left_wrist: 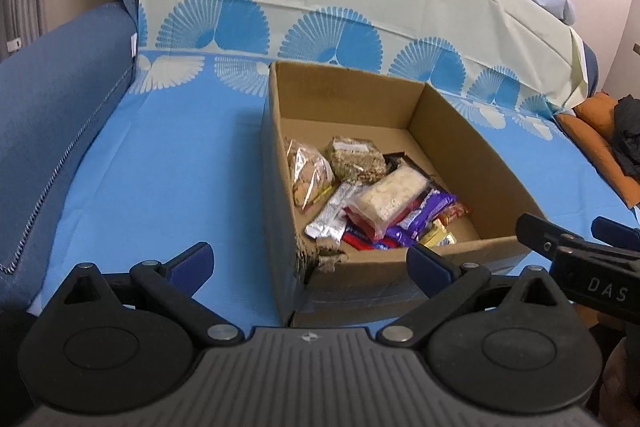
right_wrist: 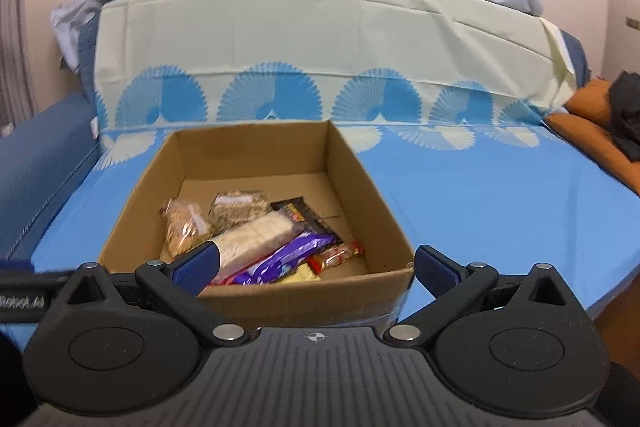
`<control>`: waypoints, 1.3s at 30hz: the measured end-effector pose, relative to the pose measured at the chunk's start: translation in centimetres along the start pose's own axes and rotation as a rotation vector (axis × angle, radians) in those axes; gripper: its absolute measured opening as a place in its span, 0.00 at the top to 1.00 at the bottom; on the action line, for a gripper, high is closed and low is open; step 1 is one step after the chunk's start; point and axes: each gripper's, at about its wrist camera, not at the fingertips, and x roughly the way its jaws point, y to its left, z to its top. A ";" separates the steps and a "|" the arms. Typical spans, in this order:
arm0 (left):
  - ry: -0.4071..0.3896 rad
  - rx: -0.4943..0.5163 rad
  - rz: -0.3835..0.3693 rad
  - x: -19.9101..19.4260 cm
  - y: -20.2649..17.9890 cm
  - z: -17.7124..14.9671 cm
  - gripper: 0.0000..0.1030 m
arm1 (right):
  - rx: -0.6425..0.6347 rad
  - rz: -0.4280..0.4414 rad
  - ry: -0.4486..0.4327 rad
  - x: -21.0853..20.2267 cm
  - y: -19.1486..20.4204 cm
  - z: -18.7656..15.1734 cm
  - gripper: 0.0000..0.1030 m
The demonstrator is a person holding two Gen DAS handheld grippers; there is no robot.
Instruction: Organize snacks
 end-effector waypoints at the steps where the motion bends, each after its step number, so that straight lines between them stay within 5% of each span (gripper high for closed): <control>1: 0.004 -0.001 0.001 0.2 0.0 -0.2 0.00 | -0.012 0.000 0.005 0.2 0.2 -0.1 0.01; 14: 0.026 -0.004 0.015 1.2 0.1 -0.8 0.00 | -0.047 0.038 0.095 2.9 1.4 -0.2 0.01; 39: 0.024 0.011 0.012 1.2 -0.7 -0.9 0.00 | -0.059 0.017 0.087 2.9 1.0 -0.3 0.01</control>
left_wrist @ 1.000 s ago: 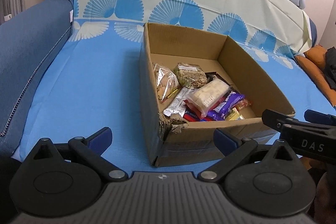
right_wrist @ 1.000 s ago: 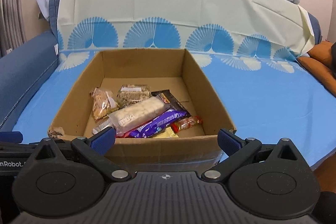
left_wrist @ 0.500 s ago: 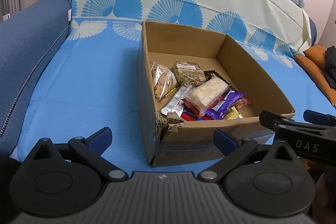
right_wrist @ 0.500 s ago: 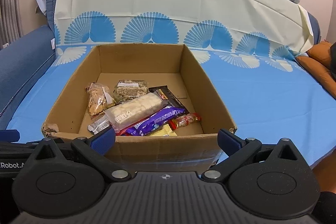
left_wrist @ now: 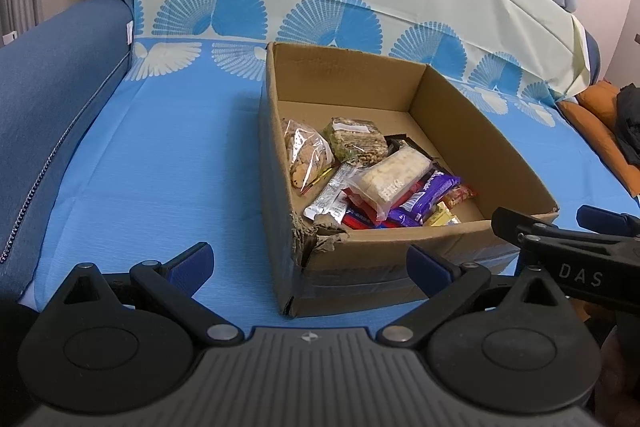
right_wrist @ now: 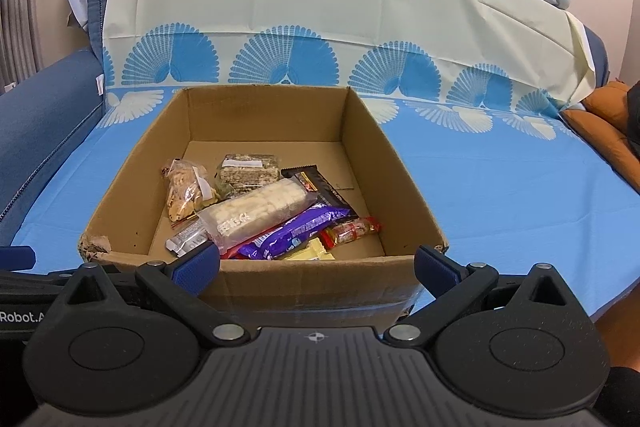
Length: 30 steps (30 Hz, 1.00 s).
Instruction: Organize snacks
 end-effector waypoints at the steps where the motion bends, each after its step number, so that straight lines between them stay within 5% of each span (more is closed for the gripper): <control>1: -0.001 0.004 -0.003 0.0 0.0 0.0 0.00 | 0.000 -0.001 0.000 0.0 0.0 0.0 0.01; 30: 0.040 0.047 -0.005 1.1 -0.8 2.2 0.00 | 0.073 -0.012 0.015 1.0 -1.1 1.0 0.01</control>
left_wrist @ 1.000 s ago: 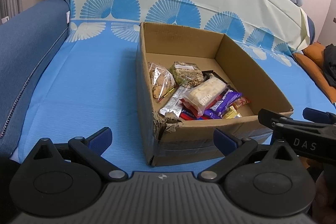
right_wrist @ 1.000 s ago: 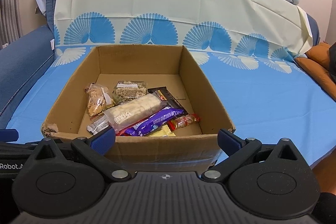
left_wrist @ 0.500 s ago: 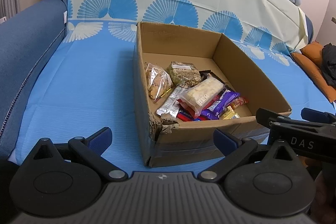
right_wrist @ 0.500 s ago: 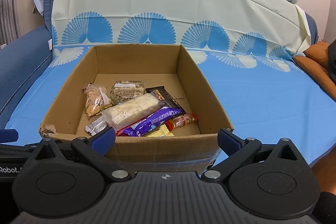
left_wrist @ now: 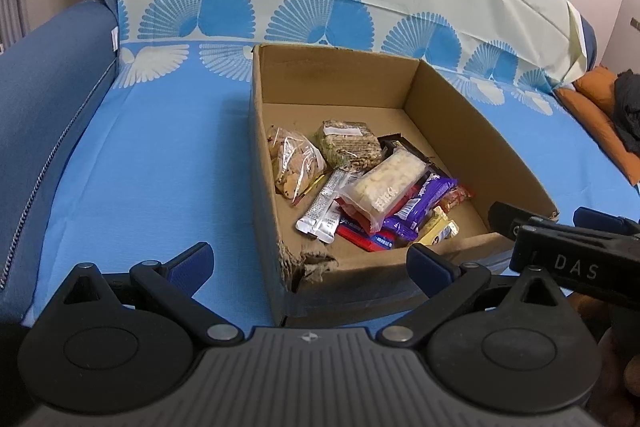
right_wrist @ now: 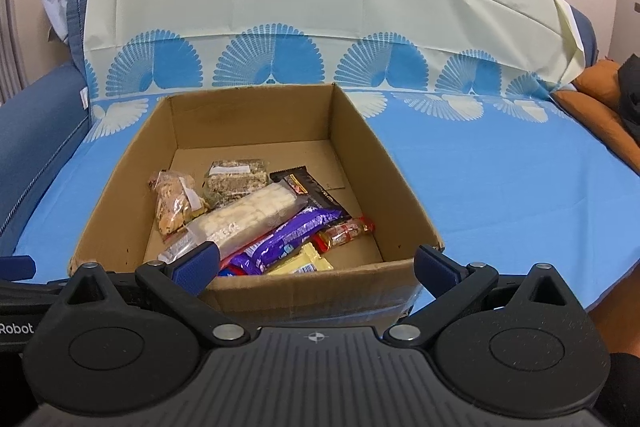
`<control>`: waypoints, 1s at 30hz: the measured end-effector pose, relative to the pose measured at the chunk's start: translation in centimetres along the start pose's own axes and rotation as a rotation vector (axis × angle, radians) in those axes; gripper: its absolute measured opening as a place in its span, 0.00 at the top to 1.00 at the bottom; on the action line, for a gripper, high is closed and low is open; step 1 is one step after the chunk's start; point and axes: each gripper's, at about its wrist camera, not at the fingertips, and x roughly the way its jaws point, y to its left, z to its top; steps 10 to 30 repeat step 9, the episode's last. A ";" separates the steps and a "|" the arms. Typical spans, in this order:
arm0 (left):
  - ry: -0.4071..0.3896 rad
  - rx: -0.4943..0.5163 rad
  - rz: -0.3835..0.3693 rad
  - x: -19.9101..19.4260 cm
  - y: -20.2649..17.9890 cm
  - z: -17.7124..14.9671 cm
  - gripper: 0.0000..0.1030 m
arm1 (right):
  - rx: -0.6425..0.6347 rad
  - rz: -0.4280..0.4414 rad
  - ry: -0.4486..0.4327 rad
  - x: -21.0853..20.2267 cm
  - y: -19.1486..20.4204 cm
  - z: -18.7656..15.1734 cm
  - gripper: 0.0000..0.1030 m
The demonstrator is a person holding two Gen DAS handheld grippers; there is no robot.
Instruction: Organize snacks
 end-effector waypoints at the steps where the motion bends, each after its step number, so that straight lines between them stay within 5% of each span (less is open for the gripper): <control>1: 0.004 0.006 0.001 0.1 -0.1 0.2 0.00 | 0.009 0.001 0.001 0.1 -0.1 0.1 0.01; 30: 0.015 0.045 0.006 1.0 -0.5 1.7 0.00 | 0.072 0.010 0.028 1.1 -0.7 1.0 0.01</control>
